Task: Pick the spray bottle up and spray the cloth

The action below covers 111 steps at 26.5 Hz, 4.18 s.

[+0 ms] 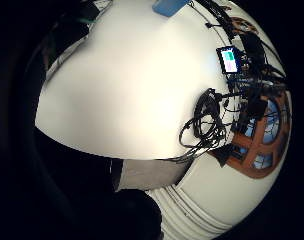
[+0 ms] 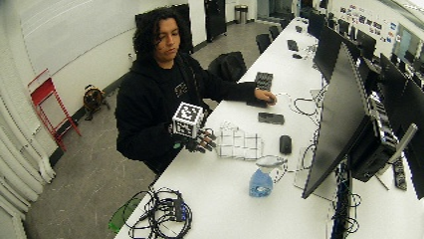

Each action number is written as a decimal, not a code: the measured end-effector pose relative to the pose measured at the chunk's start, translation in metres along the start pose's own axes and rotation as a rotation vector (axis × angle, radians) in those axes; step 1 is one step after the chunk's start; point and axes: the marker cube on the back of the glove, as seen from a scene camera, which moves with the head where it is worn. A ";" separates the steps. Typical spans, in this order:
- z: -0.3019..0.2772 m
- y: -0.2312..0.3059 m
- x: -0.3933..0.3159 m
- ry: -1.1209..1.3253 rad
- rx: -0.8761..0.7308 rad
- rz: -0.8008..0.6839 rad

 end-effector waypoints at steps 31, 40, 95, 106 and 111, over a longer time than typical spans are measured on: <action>-0.064 -0.092 0.109 -0.120 0.134 0.267; -0.105 -0.132 0.149 -0.231 0.227 0.231; -0.090 -0.283 0.130 -1.081 0.869 0.157; -0.090 -0.281 0.130 -1.093 0.855 0.147; -0.095 -0.253 0.121 -1.087 0.754 0.096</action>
